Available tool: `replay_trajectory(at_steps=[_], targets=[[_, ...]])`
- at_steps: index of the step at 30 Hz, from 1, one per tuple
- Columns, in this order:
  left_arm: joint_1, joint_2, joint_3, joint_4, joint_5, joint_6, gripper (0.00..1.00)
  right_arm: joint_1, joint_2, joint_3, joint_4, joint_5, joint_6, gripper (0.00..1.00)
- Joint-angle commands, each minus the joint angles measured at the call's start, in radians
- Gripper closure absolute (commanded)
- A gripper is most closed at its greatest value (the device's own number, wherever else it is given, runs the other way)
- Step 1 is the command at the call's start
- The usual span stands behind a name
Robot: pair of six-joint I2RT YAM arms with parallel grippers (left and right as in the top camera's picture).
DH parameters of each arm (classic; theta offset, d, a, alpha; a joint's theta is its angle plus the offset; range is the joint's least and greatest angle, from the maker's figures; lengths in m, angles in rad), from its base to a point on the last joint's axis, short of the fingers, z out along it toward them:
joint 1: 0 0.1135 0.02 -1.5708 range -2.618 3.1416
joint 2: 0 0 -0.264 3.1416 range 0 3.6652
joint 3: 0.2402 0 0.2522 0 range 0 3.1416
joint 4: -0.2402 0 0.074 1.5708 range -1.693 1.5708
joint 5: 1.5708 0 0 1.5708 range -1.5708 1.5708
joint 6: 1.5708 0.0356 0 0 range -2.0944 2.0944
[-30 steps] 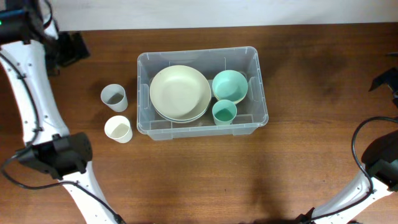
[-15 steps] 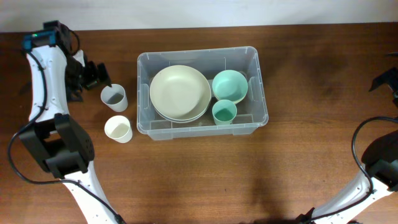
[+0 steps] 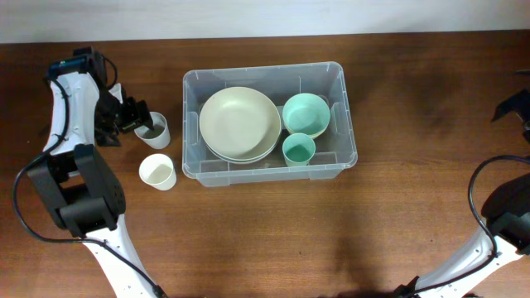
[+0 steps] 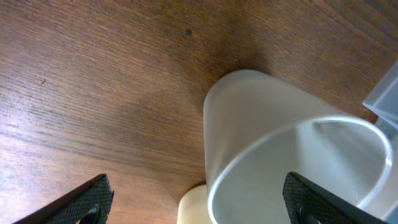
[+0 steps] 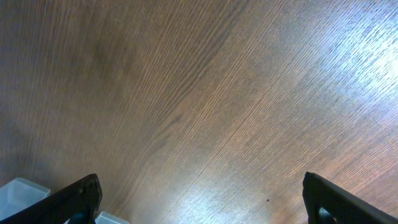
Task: Pack container
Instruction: 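Grasp the grey-white cup's rim with the left gripper and lift, then carry the grey-white cup right over the mint cup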
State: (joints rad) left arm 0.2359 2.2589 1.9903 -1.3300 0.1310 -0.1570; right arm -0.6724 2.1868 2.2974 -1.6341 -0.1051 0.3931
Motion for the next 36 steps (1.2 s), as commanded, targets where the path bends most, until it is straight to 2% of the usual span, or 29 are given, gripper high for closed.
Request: replay_trajectory(at_steps=[1,5,9,15,21,24,30,33,36], targets=[[0.002,-0.013,-0.049,0.023,-0.007,0.013,0.11,0.004,-0.021,-0.004,0.000,0.005,0.008,0.01],[0.002,-0.013,-0.077,0.052,-0.008,0.013,0.31,0.004,-0.021,-0.004,0.000,0.005,0.008,0.01],[0.002,-0.013,-0.077,0.067,-0.007,0.013,0.66,0.004,-0.021,-0.004,0.000,0.005,0.008,0.01],[0.003,-0.013,-0.077,0.079,-0.008,0.013,0.99,0.004,-0.021,-0.004,0.000,0.005,0.008,0.01],[0.009,-0.013,-0.040,0.095,-0.007,0.013,0.99,0.004,-0.021,-0.004,0.000,0.005,0.008,0.01],[0.021,-0.016,0.047,0.058,-0.007,0.013,0.99,0.004,-0.021,-0.004,0.000,0.005,0.008,0.01],[0.034,-0.026,0.430,-0.117,0.063,0.018,0.99,0.004,-0.021,-0.004,0.000,0.005,0.008,0.01],[-0.005,-0.036,0.619,-0.200,0.226,0.124,0.99,0.004,-0.021,-0.004,0.000,0.005,0.008,0.01],[-0.098,-0.054,0.710,-0.262,0.304,0.234,0.99,0.004,-0.021,-0.004,0.000,0.005,0.008,0.01]])
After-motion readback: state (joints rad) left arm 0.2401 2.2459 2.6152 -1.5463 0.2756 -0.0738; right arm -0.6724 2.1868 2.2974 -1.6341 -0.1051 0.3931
